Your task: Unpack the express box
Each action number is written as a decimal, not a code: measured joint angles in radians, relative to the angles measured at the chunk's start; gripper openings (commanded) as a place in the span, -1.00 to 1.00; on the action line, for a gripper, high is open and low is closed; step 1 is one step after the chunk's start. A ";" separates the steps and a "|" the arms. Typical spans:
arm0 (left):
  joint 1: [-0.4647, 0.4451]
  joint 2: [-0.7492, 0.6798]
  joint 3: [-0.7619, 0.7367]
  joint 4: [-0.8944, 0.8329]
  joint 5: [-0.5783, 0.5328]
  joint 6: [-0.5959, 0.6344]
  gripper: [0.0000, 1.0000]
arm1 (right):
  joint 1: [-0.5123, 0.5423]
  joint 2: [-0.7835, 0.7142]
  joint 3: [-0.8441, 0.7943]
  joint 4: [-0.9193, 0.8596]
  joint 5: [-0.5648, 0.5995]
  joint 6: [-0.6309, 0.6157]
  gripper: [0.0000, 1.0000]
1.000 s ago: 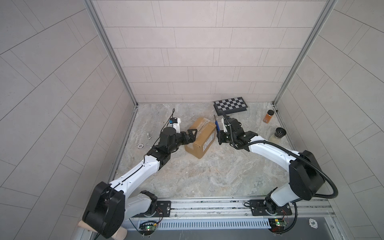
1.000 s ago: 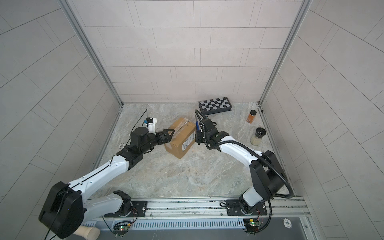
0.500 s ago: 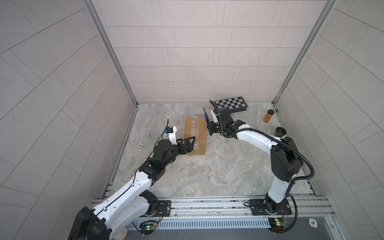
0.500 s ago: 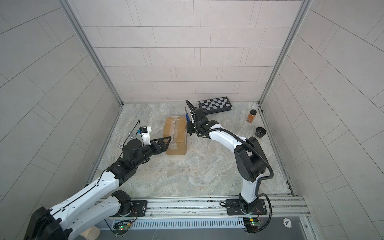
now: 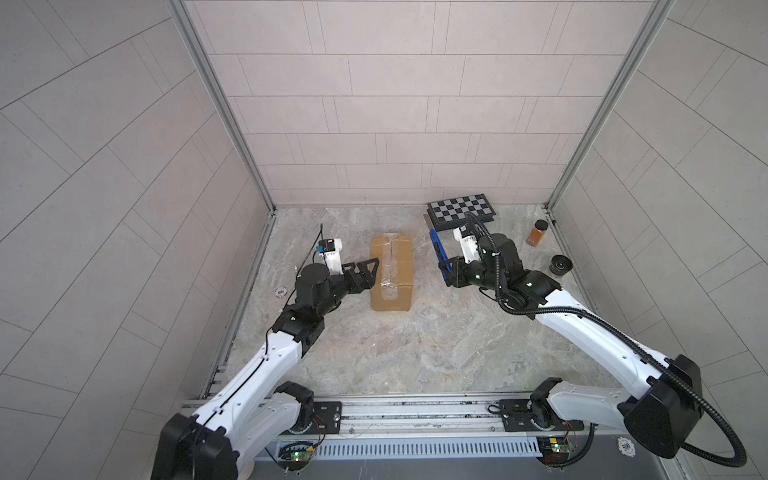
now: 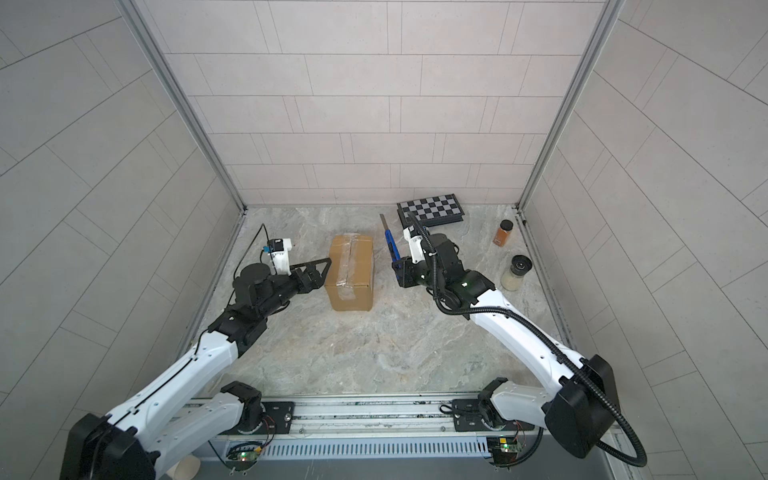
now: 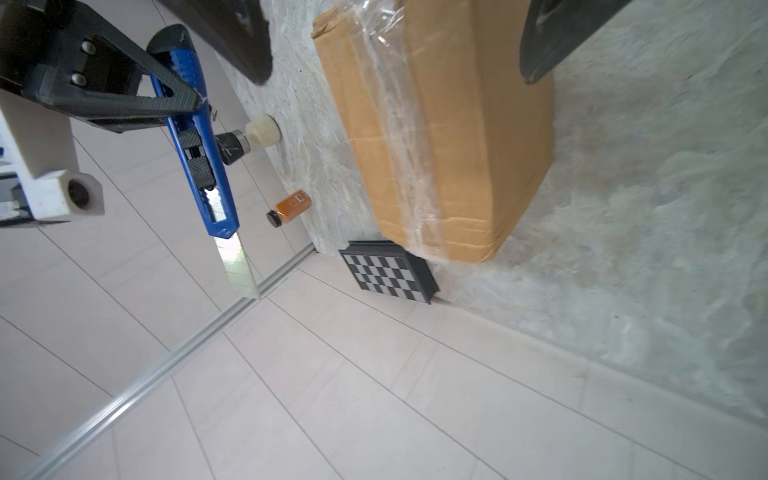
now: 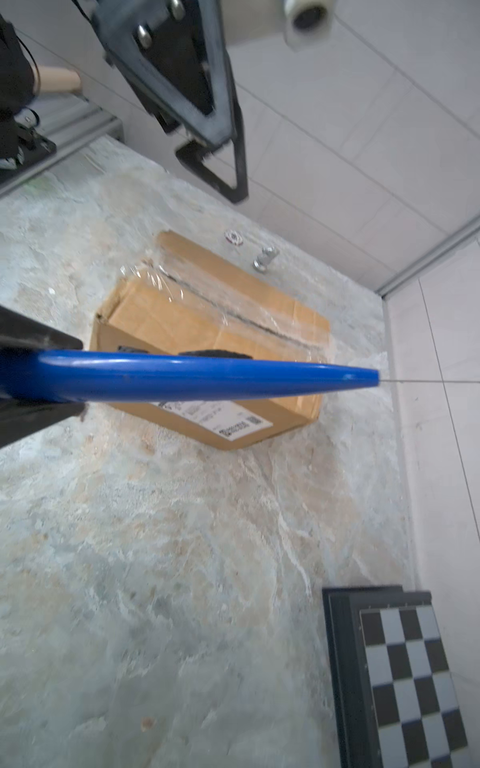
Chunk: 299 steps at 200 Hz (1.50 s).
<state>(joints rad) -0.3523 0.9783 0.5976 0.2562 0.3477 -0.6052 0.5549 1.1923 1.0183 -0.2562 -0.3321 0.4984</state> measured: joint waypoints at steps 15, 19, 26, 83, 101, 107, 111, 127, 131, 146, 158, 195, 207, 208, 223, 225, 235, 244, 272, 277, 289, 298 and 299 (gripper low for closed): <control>0.007 0.040 0.024 0.071 0.084 -0.005 0.68 | 0.024 -0.018 -0.010 0.024 -0.051 0.005 -1.00; 0.008 0.049 0.029 0.096 0.108 -0.006 0.65 | 0.029 -0.021 -0.012 0.031 -0.064 0.008 -1.00; 0.010 0.061 0.034 0.132 0.147 -0.010 0.59 | 0.038 -0.024 -0.018 0.050 -0.091 0.013 -1.00; 0.013 0.144 0.039 0.442 0.397 -0.118 0.09 | 0.079 -0.024 -0.060 0.216 -0.250 0.084 -1.00; 0.014 0.165 0.040 0.516 0.434 -0.157 0.07 | 0.093 -0.020 -0.060 0.264 -0.283 0.100 -1.00; 0.014 0.172 0.040 0.537 0.443 -0.169 0.06 | 0.098 -0.018 -0.060 0.275 -0.291 0.103 -1.00; 0.014 0.175 0.040 0.552 0.448 -0.175 0.06 | 0.100 -0.016 -0.060 0.282 -0.294 0.106 -1.00; 0.014 0.196 0.042 0.619 0.470 -0.219 0.02 | 0.111 -0.004 -0.060 0.311 -0.310 0.113 -1.00; 0.014 0.202 0.044 0.637 0.477 -0.228 0.01 | 0.114 -0.001 -0.060 0.316 -0.313 0.114 -1.00; 0.014 0.225 0.056 0.695 0.492 -0.267 -0.04 | 0.126 0.013 -0.060 0.334 -0.324 0.121 -1.00; 0.014 0.240 0.063 0.734 0.502 -0.292 -0.13 | 0.133 0.024 -0.060 0.351 -0.335 0.125 -1.00; 0.019 0.249 0.066 0.785 0.516 -0.336 -0.39 | 0.139 0.035 -0.060 0.404 -0.359 0.147 -1.00; 0.020 0.249 0.066 0.794 0.520 -0.344 -0.43 | 0.139 0.037 -0.061 0.420 -0.366 0.154 -1.00; 0.020 0.249 0.066 0.794 0.520 -0.344 -0.43 | 0.139 0.037 -0.061 0.420 -0.367 0.154 -1.00; 0.020 0.249 0.066 0.799 0.524 -0.346 -0.49 | 0.139 0.039 -0.061 0.432 -0.375 0.161 -1.00; 0.020 0.249 0.066 0.800 0.524 -0.346 -0.49 | 0.139 0.039 -0.061 0.433 -0.375 0.161 -1.00; 0.021 0.249 0.066 0.803 0.525 -0.349 -0.51 | 0.139 0.042 -0.061 0.443 -0.383 0.166 -1.00; 0.021 0.249 0.066 0.806 0.525 -0.349 -0.53 | 0.139 0.046 -0.061 0.451 -0.388 0.169 -1.00; 0.025 0.249 0.067 0.811 0.529 -0.365 -0.67 | 0.138 0.060 -0.064 0.477 -0.410 0.183 -1.00; 0.025 0.249 0.067 0.811 0.532 -0.368 -0.72 | 0.138 0.061 -0.066 0.478 -0.414 0.184 -1.00; 0.025 0.248 0.068 0.812 0.539 -0.373 -0.84 | 0.138 0.061 -0.071 0.485 -0.422 0.186 -1.00; 0.025 0.248 0.068 0.812 0.542 -0.376 -0.93 | 0.138 0.061 -0.071 0.485 -0.425 0.187 -1.00; 0.025 0.248 0.068 0.812 0.542 -0.376 -0.94 | 0.138 0.061 -0.071 0.485 -0.425 0.187 -1.00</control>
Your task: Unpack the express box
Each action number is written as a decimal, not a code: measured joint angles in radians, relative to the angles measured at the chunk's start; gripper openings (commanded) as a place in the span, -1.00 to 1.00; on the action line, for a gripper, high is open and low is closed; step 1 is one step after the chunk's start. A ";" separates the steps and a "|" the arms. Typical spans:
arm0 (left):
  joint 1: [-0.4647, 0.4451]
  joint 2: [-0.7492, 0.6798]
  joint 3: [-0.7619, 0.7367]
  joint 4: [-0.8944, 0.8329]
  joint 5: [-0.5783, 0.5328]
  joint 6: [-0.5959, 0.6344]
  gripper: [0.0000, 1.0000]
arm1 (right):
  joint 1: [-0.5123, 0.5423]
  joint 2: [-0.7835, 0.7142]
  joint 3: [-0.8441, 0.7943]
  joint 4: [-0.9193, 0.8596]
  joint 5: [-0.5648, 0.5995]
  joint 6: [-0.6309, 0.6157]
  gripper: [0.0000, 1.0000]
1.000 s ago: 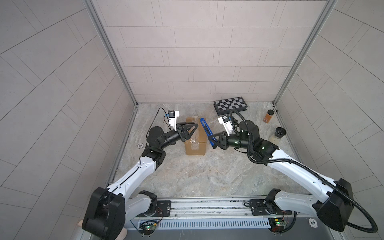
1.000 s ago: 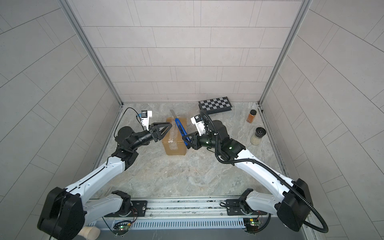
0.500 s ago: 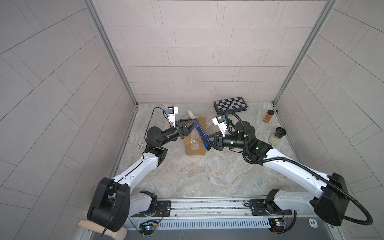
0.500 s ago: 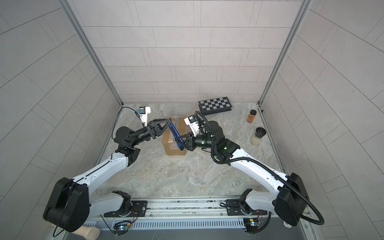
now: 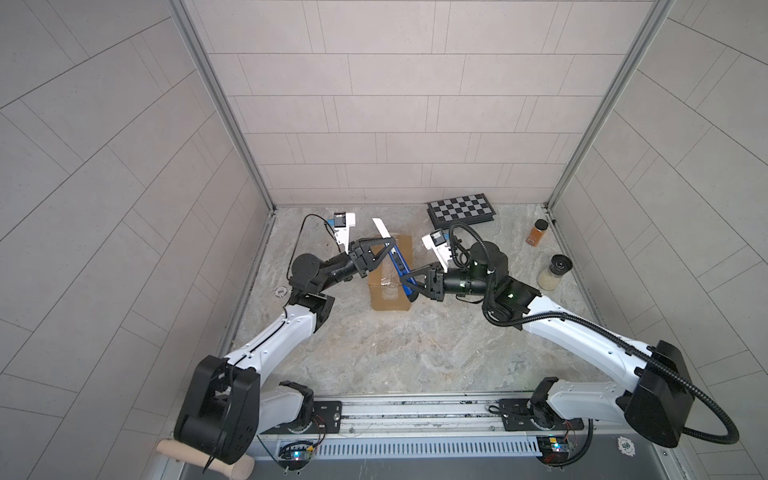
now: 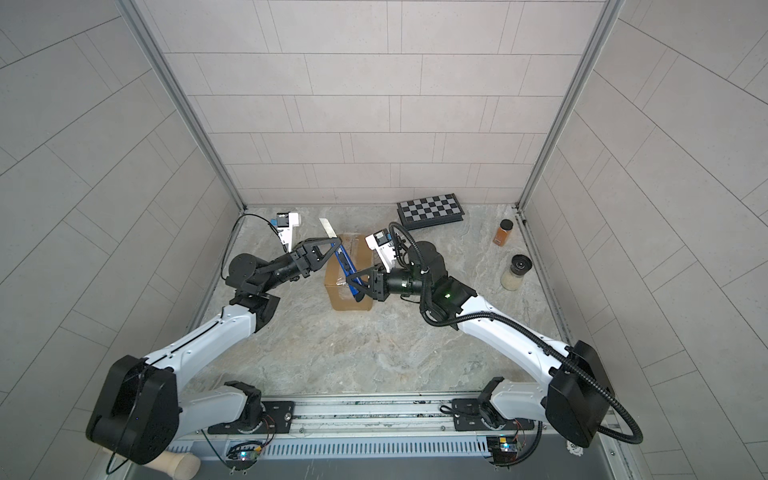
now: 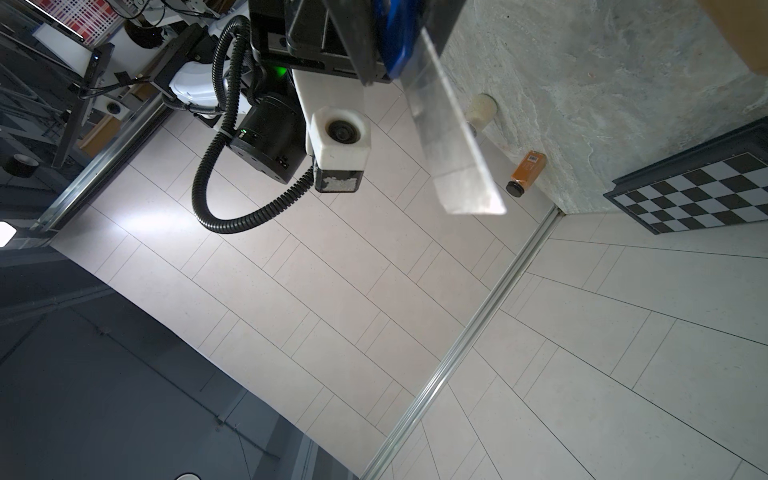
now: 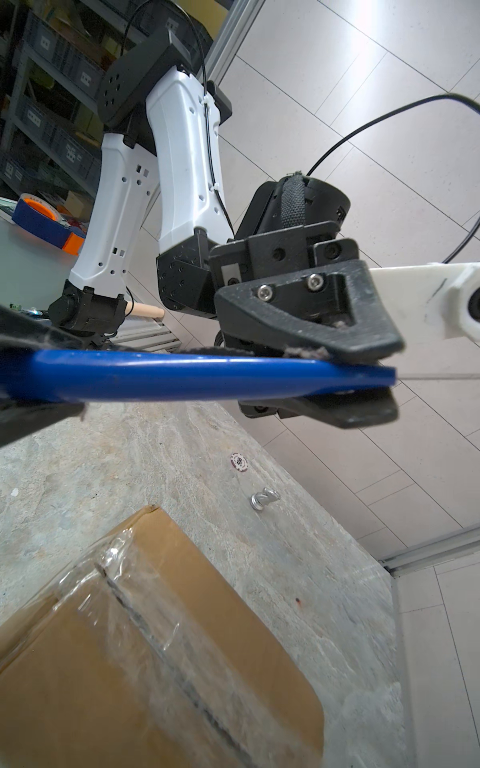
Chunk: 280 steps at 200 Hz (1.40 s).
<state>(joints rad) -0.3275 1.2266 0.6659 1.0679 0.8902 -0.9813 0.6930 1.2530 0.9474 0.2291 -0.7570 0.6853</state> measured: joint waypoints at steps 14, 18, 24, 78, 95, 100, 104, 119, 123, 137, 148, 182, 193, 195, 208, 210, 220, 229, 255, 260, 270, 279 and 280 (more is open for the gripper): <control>0.000 0.000 0.001 0.000 0.003 -0.006 -1.00 | 0.000 0.000 0.000 0.000 -0.002 0.000 -1.00; 0.000 0.000 0.002 -0.001 0.004 -0.006 -1.00 | 0.000 0.000 0.000 0.000 -0.002 0.000 -1.00; 0.000 -0.002 0.002 -0.003 0.004 -0.007 -1.00 | 0.000 0.000 0.000 0.000 -0.003 0.000 -1.00; 0.000 -0.040 0.001 -0.053 -0.026 -0.005 -1.00 | 0.001 -0.002 0.000 0.001 -0.002 -0.008 -0.36; 0.000 -0.061 -0.006 -0.064 -0.056 0.010 -1.00 | 0.000 -0.010 0.000 -0.012 0.032 0.004 -0.06; 0.001 -0.066 -0.009 -0.064 -0.068 0.013 -1.00 | 0.000 -0.013 0.000 -0.015 0.043 -0.002 0.00; 0.001 -0.069 -0.012 -0.063 -0.077 0.014 -1.00 | 0.000 -0.015 0.000 -0.021 0.050 -0.002 0.05; 0.001 -0.077 -0.023 -0.058 -0.104 0.012 -1.00 | -0.005 -0.029 0.000 -0.028 0.080 -0.001 0.21; 0.001 -0.077 -0.026 -0.053 -0.111 0.010 -1.00 | -0.005 -0.034 0.000 -0.031 0.088 0.004 0.26; 0.003 -0.077 -0.036 -0.038 -0.133 -0.001 -1.00 | -0.007 -0.055 -0.008 -0.019 0.112 0.010 0.39; 0.003 -0.077 -0.045 -0.017 -0.151 -0.019 -1.00 | -0.008 -0.075 -0.027 0.009 0.128 0.028 0.48; 0.003 -0.077 -0.077 0.097 -0.213 -0.094 -1.00 | 0.004 -0.124 -0.138 0.192 0.223 0.116 0.48; 0.003 -0.077 -0.091 0.134 -0.237 -0.116 -1.00 | 0.020 -0.126 -0.178 0.259 0.274 0.146 0.46; 0.003 -0.077 -0.094 0.139 -0.242 -0.121 -1.00 | 0.024 -0.126 -0.184 0.270 0.282 0.150 0.46; 0.003 -0.077 -0.108 0.166 -0.269 -0.139 -1.00 | 0.053 -0.124 -0.209 0.314 0.335 0.167 0.43; 0.003 -0.077 -0.110 0.169 -0.274 -0.143 -1.00 | 0.057 -0.124 -0.211 0.319 0.340 0.169 0.43; 0.003 -0.078 -0.119 0.183 -0.291 -0.154 -1.00 | 0.079 -0.121 -0.211 0.345 0.374 0.175 0.42; 0.003 -0.079 -0.123 0.189 -0.306 -0.162 -1.00 | 0.096 -0.118 -0.207 0.367 0.401 0.177 0.40; 0.003 -0.091 -0.135 0.204 -0.340 -0.177 -1.00 | 0.128 -0.098 -0.192 0.441 0.452 0.187 0.37; 0.003 -0.093 -0.137 0.206 -0.345 -0.179 -1.00 | 0.133 -0.091 -0.187 0.454 0.459 0.188 0.37; 0.003 -0.096 -0.138 0.210 -0.356 -0.183 -1.00 | 0.140 -0.074 -0.180 0.476 0.475 0.192 0.36; 0.003 -0.098 -0.138 0.214 -0.363 -0.187 -1.00 | 0.146 -0.058 -0.177 0.495 0.487 0.198 0.36; 0.003 -0.099 -0.139 0.215 -0.365 -0.187 -1.00 | 0.147 -0.055 -0.177 0.499 0.488 0.200 0.36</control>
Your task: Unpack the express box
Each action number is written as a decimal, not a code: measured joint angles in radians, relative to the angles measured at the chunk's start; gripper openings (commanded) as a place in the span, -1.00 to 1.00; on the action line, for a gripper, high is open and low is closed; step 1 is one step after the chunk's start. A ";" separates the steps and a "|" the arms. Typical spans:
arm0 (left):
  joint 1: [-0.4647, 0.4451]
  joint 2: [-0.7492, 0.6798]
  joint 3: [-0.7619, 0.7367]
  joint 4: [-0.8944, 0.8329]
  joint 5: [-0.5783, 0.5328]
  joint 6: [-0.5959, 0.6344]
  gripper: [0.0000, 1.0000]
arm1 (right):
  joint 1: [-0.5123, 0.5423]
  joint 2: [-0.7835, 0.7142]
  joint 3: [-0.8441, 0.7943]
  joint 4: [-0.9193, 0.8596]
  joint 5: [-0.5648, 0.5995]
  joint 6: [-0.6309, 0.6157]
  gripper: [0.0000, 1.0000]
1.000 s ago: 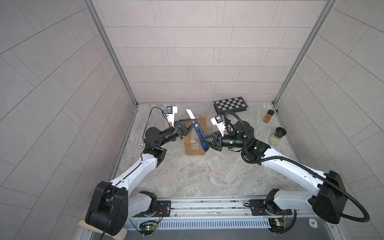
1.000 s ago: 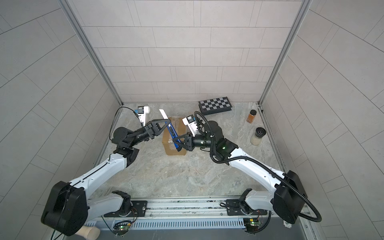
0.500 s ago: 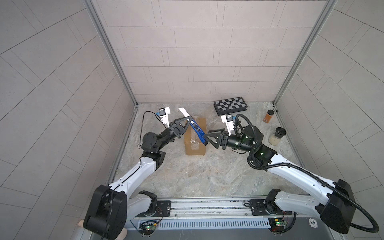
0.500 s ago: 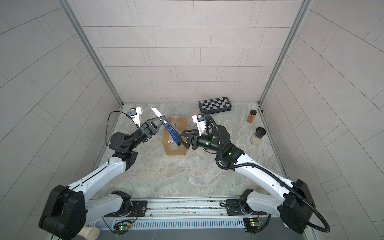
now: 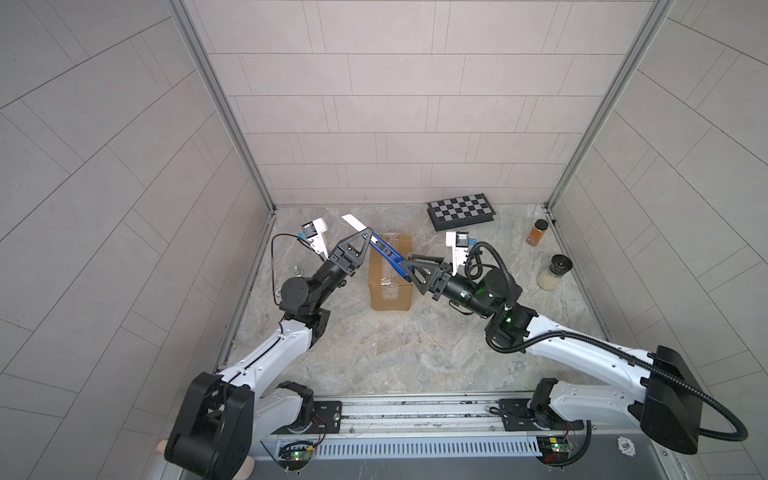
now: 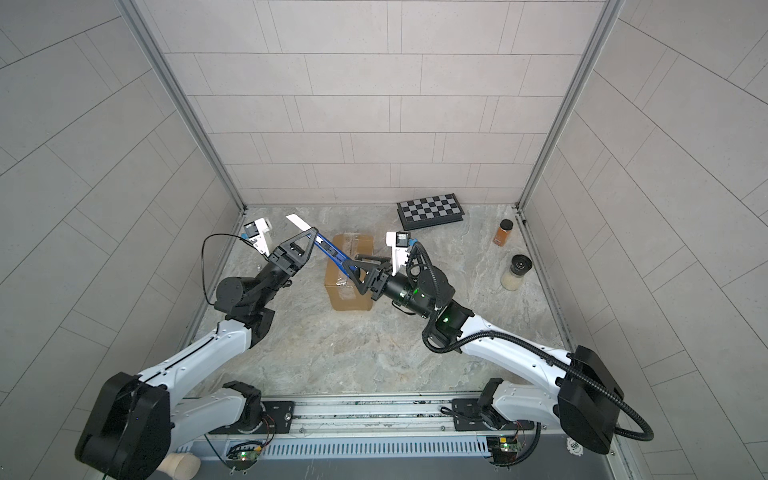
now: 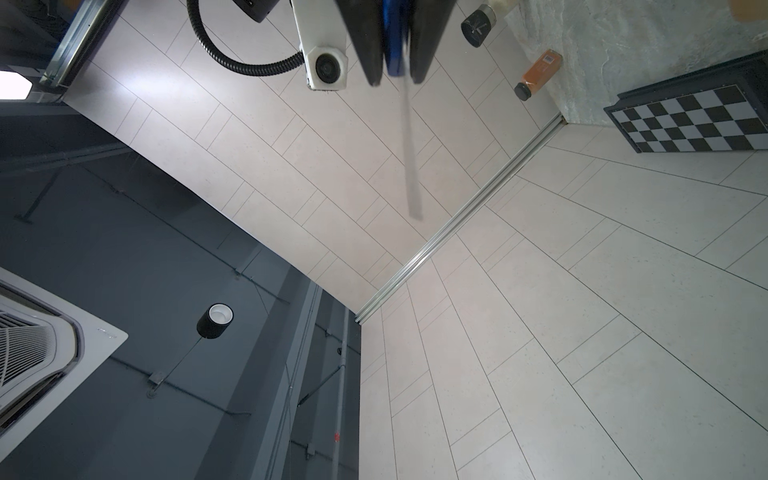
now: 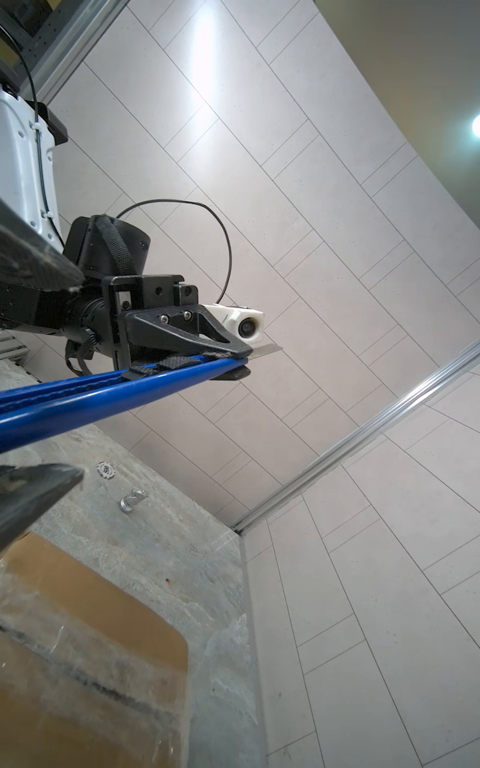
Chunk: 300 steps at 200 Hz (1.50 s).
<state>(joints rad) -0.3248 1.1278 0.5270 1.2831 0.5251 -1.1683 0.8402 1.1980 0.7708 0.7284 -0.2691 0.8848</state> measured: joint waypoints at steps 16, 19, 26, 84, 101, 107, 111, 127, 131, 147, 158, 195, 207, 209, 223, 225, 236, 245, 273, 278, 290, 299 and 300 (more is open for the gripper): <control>0.000 -0.003 0.000 0.006 -0.013 -0.006 -1.00 | 0.012 0.030 0.002 0.031 0.017 0.011 0.35; 0.000 -0.004 0.000 0.006 -0.015 -0.006 -1.00 | 0.014 0.036 0.002 0.037 0.020 0.014 0.34; 0.000 -0.006 0.000 0.006 -0.019 -0.009 -1.00 | 0.018 0.050 0.003 0.048 0.026 0.018 0.30; -0.003 -0.008 0.000 0.010 -0.034 -0.014 -1.00 | 0.031 0.125 0.025 0.117 0.042 0.055 -0.17; -0.003 -0.008 0.000 0.011 -0.035 -0.014 -1.00 | 0.031 0.137 0.035 0.137 0.042 0.062 -0.18; -0.003 -0.008 0.000 0.011 -0.035 -0.014 -1.00 | 0.031 0.140 0.040 0.142 0.042 0.064 -0.18; -0.003 -0.008 0.000 0.011 -0.035 -0.014 -1.00 | 0.030 0.143 0.042 0.145 0.042 0.066 -0.18; -0.003 -0.008 0.000 0.012 -0.035 -0.014 -1.00 | 0.031 0.151 0.050 0.161 0.042 0.071 -0.21; -0.003 -0.008 0.000 0.012 -0.035 -0.014 -1.00 | 0.031 0.153 0.051 0.165 0.042 0.074 -0.24; -0.003 -0.008 0.000 0.014 -0.037 -0.014 -1.00 | 0.031 0.163 0.056 0.178 0.041 0.082 -0.29; -0.003 -0.009 0.000 0.014 -0.037 -0.014 -1.00 | 0.030 0.172 0.058 0.187 0.040 0.087 -0.35; -0.003 -0.010 -0.003 0.006 -0.046 -0.027 -1.00 | 0.031 0.198 0.064 0.224 0.020 0.110 -0.66; -0.003 -0.013 -0.004 0.009 -0.048 -0.040 -1.00 | 0.034 0.199 0.064 0.235 0.011 0.118 -0.71; -0.003 -0.013 -0.004 0.010 -0.048 -0.041 -1.00 | 0.034 0.199 0.064 0.237 0.010 0.118 -0.72; -0.003 -0.016 -0.004 0.013 -0.051 -0.047 -1.00 | 0.034 0.199 0.064 0.241 0.006 0.119 -0.88; -0.003 -0.017 -0.004 0.013 -0.051 -0.047 -1.00 | 0.034 0.199 0.064 0.241 0.006 0.119 -0.90; -0.003 -0.018 -0.005 0.014 -0.052 -0.048 -1.00 | 0.034 0.199 0.065 0.241 0.005 0.119 -0.96; -0.004 -0.018 -0.005 0.014 -0.052 -0.048 -1.00 | 0.034 0.199 0.065 0.241 0.004 0.119 -0.97; -0.003 -0.018 -0.006 0.012 -0.051 -0.043 0.42 | 0.032 0.198 0.065 0.237 0.005 0.117 -1.00; -0.003 -0.018 -0.006 0.011 -0.050 -0.036 0.83 | 0.031 0.196 0.065 0.229 0.008 0.115 -1.00; -0.002 -0.025 -0.011 -0.006 -0.051 -0.016 1.00 | 0.021 0.179 0.064 0.183 0.016 0.107 -1.00; 0.001 -0.042 -0.016 -0.051 -0.051 0.010 1.00 | 0.005 0.152 0.063 0.123 0.030 0.096 -1.00; 0.002 -0.046 -0.018 -0.060 -0.051 0.012 1.00 | 0.001 0.146 0.061 0.112 0.034 0.092 -1.00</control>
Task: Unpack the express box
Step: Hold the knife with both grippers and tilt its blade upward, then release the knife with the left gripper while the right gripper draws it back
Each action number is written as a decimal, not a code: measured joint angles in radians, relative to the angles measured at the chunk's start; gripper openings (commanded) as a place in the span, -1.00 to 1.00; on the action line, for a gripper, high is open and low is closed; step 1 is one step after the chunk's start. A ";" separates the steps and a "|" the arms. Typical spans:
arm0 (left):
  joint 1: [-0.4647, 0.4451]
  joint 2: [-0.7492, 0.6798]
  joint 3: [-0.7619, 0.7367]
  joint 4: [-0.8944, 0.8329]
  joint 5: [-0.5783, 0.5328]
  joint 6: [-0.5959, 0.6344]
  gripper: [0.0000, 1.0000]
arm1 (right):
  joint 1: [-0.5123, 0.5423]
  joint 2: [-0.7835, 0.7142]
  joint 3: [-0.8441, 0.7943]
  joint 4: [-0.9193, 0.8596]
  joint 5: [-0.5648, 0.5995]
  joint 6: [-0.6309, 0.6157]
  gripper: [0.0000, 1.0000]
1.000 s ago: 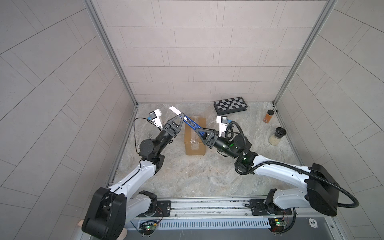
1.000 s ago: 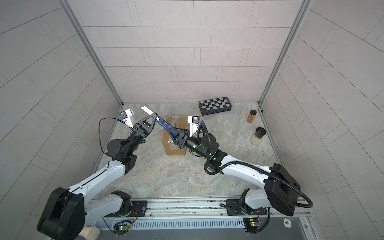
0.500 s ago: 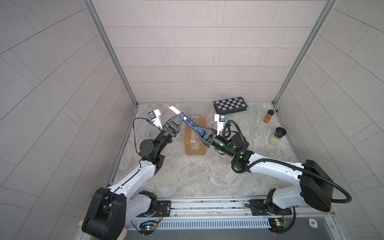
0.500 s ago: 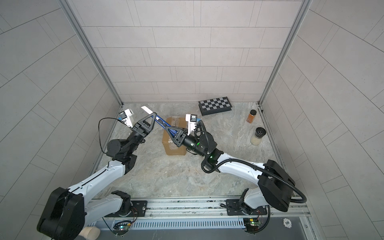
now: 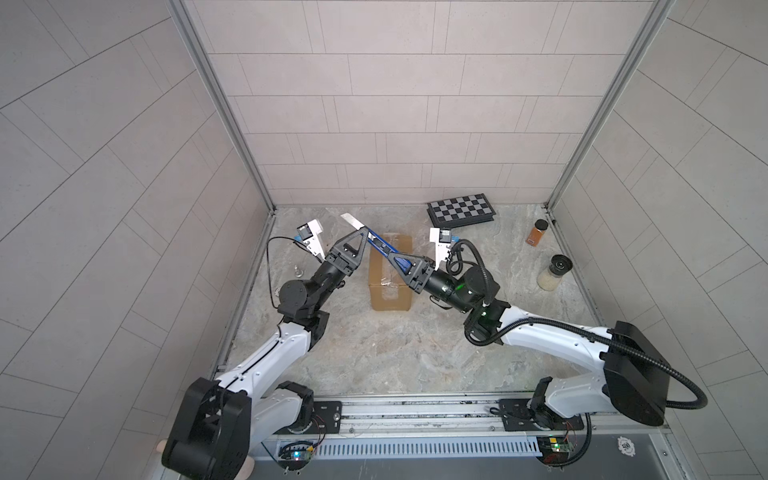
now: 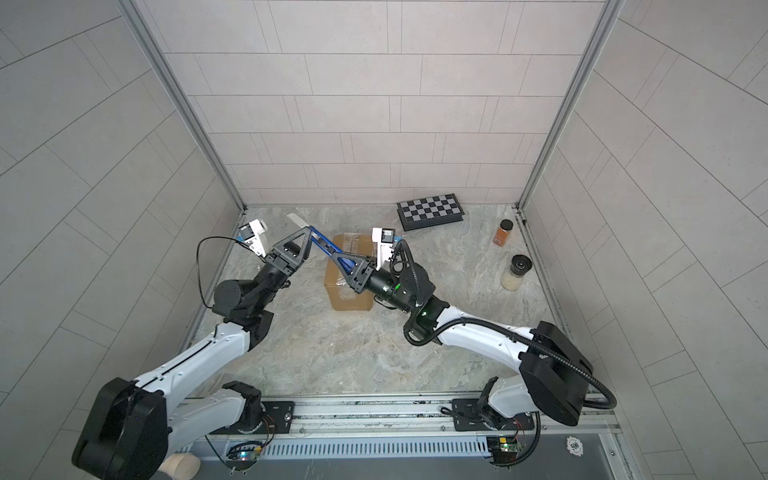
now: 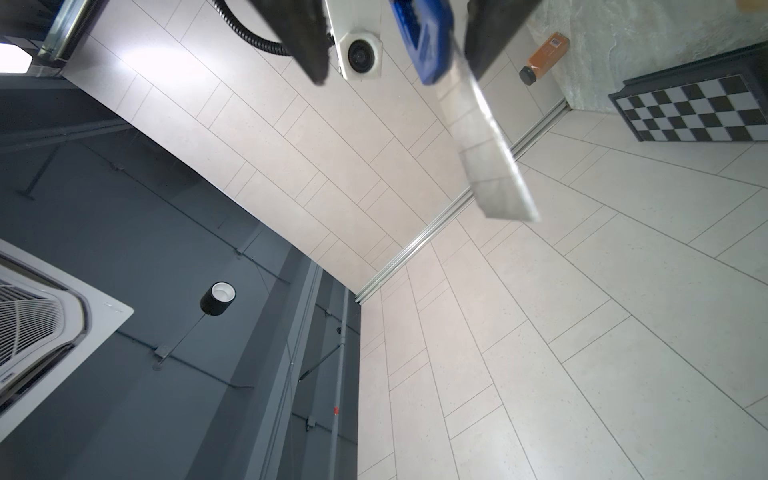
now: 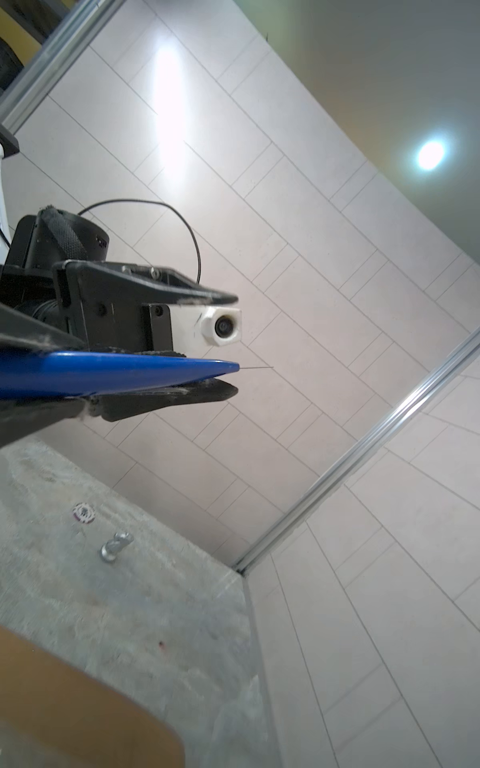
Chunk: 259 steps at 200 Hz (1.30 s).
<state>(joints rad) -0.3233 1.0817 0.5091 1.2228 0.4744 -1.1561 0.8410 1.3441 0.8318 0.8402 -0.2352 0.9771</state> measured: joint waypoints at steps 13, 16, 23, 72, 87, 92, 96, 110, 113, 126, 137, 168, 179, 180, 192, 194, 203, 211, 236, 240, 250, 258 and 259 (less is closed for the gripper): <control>0.009 -0.049 -0.007 -0.119 -0.010 0.058 1.00 | -0.036 -0.083 -0.016 -0.124 0.045 -0.032 -1.00; 0.013 -0.069 -0.009 -0.161 -0.017 0.082 1.00 | -0.045 -0.108 -0.021 -0.156 0.060 -0.045 -1.00; 0.019 -0.106 -0.009 -0.253 -0.036 0.126 1.00 | -0.064 -0.167 -0.023 -0.246 0.098 -0.073 -1.00; 0.029 -0.274 -0.063 -0.666 -0.193 0.360 1.00 | -0.106 -0.447 0.019 -0.783 0.432 -0.253 -1.00; 0.029 -0.239 -0.103 -0.692 -0.202 0.378 1.00 | -0.130 -0.447 0.014 -0.870 0.484 -0.267 -1.00; 0.029 -0.220 -0.116 -0.691 -0.202 0.378 1.00 | -0.138 -0.438 0.011 -0.885 0.495 -0.270 -1.00; 0.029 -0.200 -0.126 -0.690 -0.201 0.377 1.00 | -0.143 -0.428 0.008 -0.897 0.503 -0.273 -1.00; 0.029 -0.134 -0.164 -0.687 -0.196 0.369 0.99 | -0.150 -0.372 0.003 -0.917 0.513 -0.283 -1.00; 0.029 -0.124 -0.170 -0.686 -0.194 0.368 0.99 | -0.150 -0.353 0.002 -0.919 0.512 -0.287 -1.00; 0.029 -0.080 -0.182 -0.681 -0.187 0.360 0.99 | -0.150 -0.279 0.002 -0.917 0.500 -0.301 -1.00; 0.025 -0.051 -0.182 -0.661 -0.183 0.354 1.00 | -0.150 -0.222 0.002 -0.906 0.480 -0.314 -1.00; -0.014 0.007 -0.173 -0.602 -0.184 0.341 1.00 | -0.150 -0.081 0.021 -0.848 0.373 -0.350 -1.00; -0.032 0.016 -0.173 -0.590 -0.187 0.336 1.00 | -0.150 -0.044 0.036 -0.826 0.332 -0.357 -1.00; -0.032 0.016 -0.173 -0.590 -0.187 0.336 1.00 | -0.150 -0.042 0.037 -0.824 0.330 -0.357 -1.00; -0.055 0.016 -0.173 -0.571 -0.198 0.326 1.00 | -0.150 -0.007 0.063 -0.805 0.290 -0.364 -1.00; -0.058 0.016 -0.173 -0.568 -0.200 0.325 1.00 | -0.150 -0.002 0.068 -0.800 0.282 -0.365 -1.00; -0.078 0.011 -0.177 -0.547 -0.211 0.317 1.00 | -0.151 0.022 0.095 -0.792 0.251 -0.371 -1.00; -0.095 0.002 -0.185 -0.531 -0.222 0.309 1.00 | -0.151 0.039 0.117 -0.782 0.228 -0.373 -1.00; -0.138 -0.039 -0.230 -0.490 -0.245 0.276 1.00 | -0.146 0.077 0.158 -0.743 0.167 -0.374 -1.00; -0.143 -0.046 -0.237 -0.487 -0.246 0.270 1.00 | -0.144 0.081 0.162 -0.739 0.162 -0.373 -1.00; -0.156 -0.071 -0.259 -0.486 -0.253 0.254 1.00 | -0.139 0.088 0.168 -0.732 0.151 -0.372 -1.00; -0.163 -0.092 -0.272 -0.488 -0.256 0.245 1.00 | -0.134 0.092 0.171 -0.731 0.147 -0.371 -1.00; -0.163 -0.094 -0.274 -0.489 -0.257 0.244 1.00 | -0.134 0.092 0.171 -0.731 0.146 -0.371 -1.00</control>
<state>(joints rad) -0.4862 0.9874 0.2356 0.7341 0.2176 -0.9119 0.7071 1.4364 1.0023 0.1097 -0.0887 0.6060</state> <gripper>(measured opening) 0.998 0.186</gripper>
